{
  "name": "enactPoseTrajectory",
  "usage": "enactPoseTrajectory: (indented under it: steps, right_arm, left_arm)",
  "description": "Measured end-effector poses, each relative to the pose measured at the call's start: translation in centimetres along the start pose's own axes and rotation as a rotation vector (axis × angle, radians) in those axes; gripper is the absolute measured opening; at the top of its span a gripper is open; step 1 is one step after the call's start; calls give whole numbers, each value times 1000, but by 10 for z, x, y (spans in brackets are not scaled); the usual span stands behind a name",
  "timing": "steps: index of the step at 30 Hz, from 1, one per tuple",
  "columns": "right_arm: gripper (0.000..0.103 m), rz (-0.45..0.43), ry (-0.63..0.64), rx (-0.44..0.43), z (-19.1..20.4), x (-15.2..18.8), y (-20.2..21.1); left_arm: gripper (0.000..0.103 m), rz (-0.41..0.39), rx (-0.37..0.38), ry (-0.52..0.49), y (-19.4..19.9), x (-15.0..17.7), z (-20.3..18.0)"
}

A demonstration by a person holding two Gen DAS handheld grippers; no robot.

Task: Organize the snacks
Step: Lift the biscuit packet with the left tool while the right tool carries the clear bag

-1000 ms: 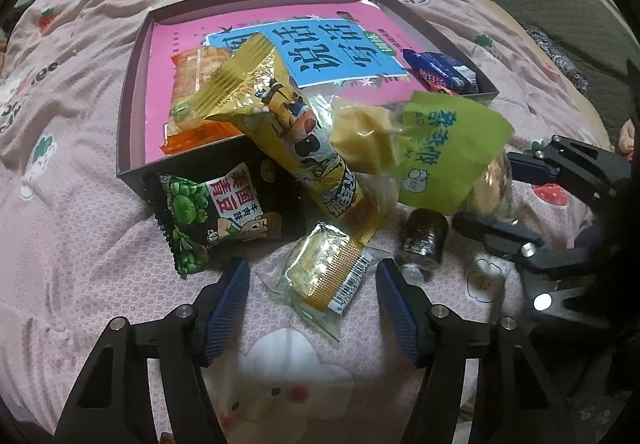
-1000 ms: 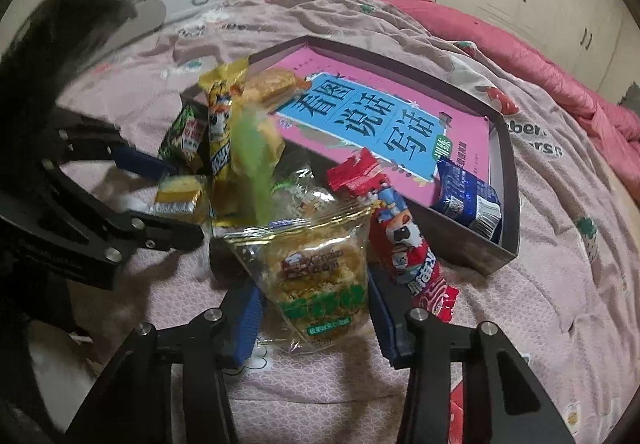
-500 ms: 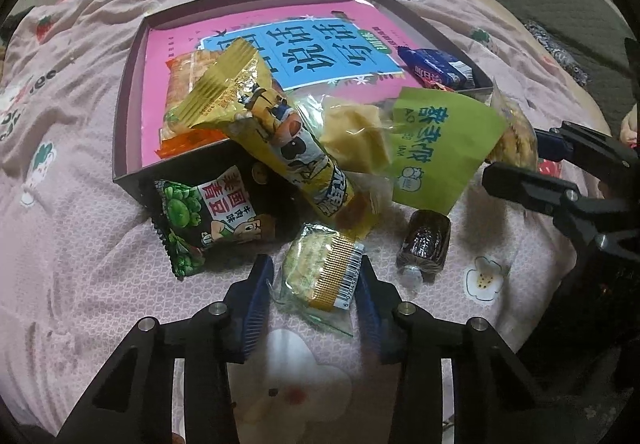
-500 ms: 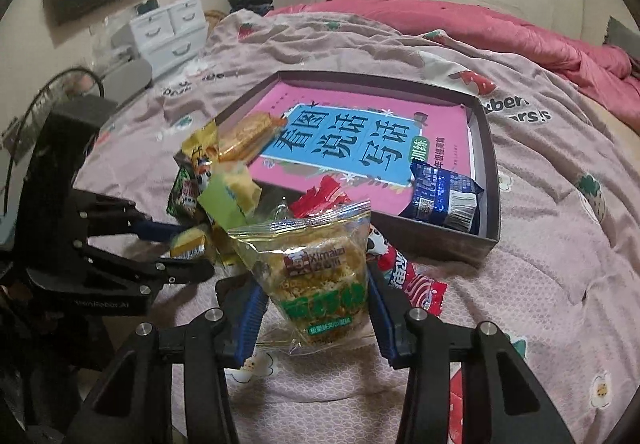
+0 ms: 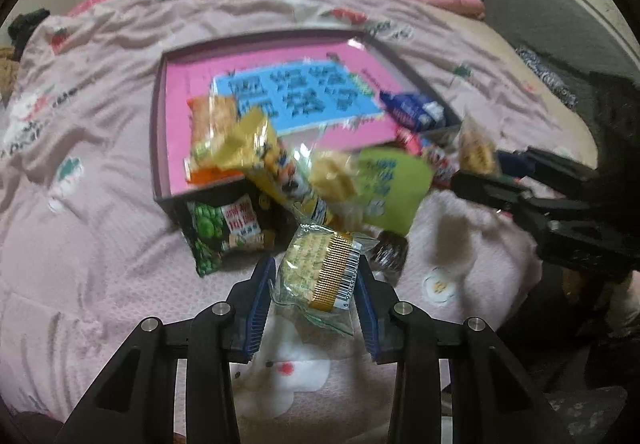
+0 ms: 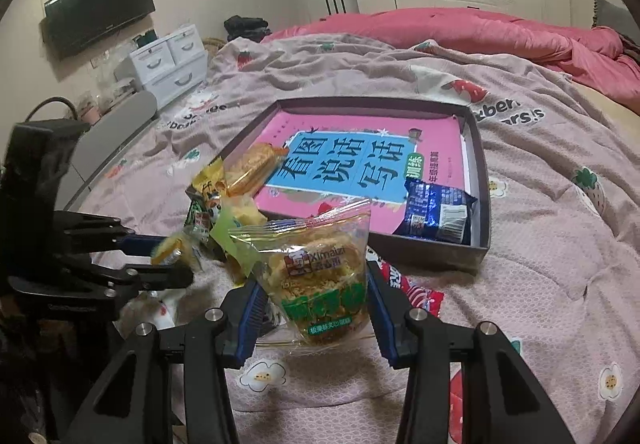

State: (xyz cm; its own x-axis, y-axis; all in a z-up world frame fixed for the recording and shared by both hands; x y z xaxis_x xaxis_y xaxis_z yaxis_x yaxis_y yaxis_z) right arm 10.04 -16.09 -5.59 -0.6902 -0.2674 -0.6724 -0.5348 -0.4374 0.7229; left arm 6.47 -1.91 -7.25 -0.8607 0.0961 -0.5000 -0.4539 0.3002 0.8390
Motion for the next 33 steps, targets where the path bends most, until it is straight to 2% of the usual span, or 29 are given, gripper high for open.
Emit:
enactPoseTrajectory:
  steps: [10, 20, 33]
  right_arm:
    - [48, -69, -12, 7, -6, -12, 14]
    - [48, -130, -19, 11, -7, -25, 22]
    - [48, -180, -52, 3, -16, -43, 24]
  left_arm:
    - [40, -106, -4, -1, 28, -19, -2]
    - [40, -170, -27, 3, 43, -33, 1]
    - [40, -216, -38, 25, 41, -61, 5]
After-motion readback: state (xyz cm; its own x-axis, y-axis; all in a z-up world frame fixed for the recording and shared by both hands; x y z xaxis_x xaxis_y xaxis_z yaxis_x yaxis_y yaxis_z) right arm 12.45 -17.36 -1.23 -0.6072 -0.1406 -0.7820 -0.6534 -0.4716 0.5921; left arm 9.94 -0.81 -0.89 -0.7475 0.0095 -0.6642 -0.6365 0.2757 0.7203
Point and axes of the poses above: each gripper's, at about its wrist camera, not at the fingertips, and y roughly against the way its jaws point, z to its left, x to its underside, the point moved 5 cm from there along -y, roughly the way its jaws point, and after that the axes turned 5 degrees about x, right-handed, at the moved point
